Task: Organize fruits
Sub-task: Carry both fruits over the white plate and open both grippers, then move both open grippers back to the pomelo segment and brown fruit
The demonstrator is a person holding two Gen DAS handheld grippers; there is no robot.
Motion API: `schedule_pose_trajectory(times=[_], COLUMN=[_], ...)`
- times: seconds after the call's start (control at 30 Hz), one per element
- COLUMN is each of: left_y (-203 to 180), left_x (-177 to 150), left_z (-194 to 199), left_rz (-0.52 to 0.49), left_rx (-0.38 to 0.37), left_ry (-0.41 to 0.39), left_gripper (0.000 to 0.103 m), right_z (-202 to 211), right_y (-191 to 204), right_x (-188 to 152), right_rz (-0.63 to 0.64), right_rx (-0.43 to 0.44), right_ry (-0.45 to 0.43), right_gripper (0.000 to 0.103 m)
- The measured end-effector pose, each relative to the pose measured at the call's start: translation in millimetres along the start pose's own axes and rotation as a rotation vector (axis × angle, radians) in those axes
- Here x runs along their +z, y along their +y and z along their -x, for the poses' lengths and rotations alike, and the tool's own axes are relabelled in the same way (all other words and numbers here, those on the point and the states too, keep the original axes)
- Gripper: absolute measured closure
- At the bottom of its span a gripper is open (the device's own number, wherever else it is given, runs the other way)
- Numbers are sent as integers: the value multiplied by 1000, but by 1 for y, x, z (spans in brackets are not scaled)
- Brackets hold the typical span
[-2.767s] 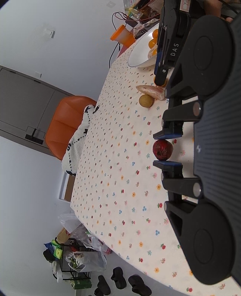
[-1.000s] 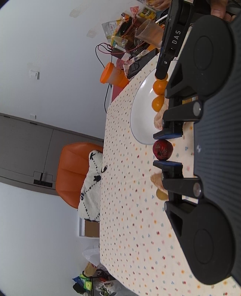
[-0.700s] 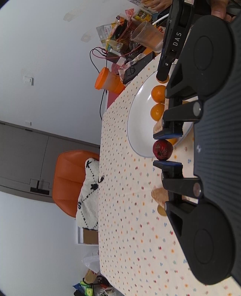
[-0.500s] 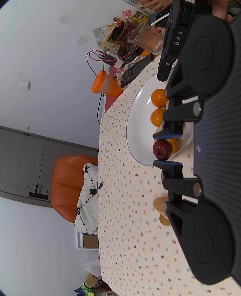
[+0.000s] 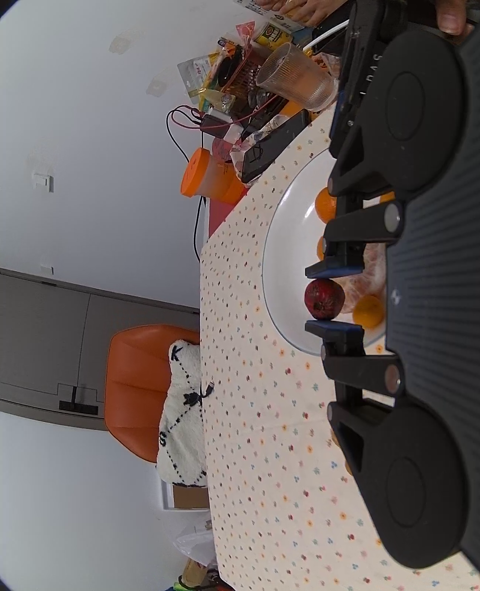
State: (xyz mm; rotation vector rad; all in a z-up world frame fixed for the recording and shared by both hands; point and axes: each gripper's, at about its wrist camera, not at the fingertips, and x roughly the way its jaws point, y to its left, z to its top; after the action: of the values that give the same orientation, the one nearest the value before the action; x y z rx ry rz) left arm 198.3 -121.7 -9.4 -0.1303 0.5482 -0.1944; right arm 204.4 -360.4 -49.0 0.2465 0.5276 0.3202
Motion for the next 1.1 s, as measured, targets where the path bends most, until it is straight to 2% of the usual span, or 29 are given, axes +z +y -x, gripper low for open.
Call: schedule_pose_trajectory(times=[0.07,0.23,0.33,0.4,0.5,0.6,0.73,0.87,1.07,1.1], left_y=[-1,3,7,11,19,26,36,42,54,55], left_x=[2,4,2,0,-3,-5,-8,-10,-16,-17], left_z=[-2,-4,0,4,11,17,25,32,42,44], left_rz=[1,31,39,45,64,78,96,101,114,115], left_rx=[1,2,15,34,55,77,102,137,172,177], left_ry=[-1,6,8,10,0,-3,-10,-19,-22,-22], left_gripper=[81,73,63,50,37,30,27,19,17,17], right_z=[0,1,1,1,0,1,2,3,5,5], right_y=[0,1,3,5,9,14,22,29,40,42], right_x=[-1,-1,-1,-2,-3,-3,-3,-3,-5,-5], right_rz=[0,0,3,4,7,13,28,35,48,49], right_rx=[-1,3,8,14,20,29,39,45,62,66], right_ry=[4,5,4,5,8,8,5,5,4,0], right_gripper=[75,74,73,72,70,69,59,57,40,34])
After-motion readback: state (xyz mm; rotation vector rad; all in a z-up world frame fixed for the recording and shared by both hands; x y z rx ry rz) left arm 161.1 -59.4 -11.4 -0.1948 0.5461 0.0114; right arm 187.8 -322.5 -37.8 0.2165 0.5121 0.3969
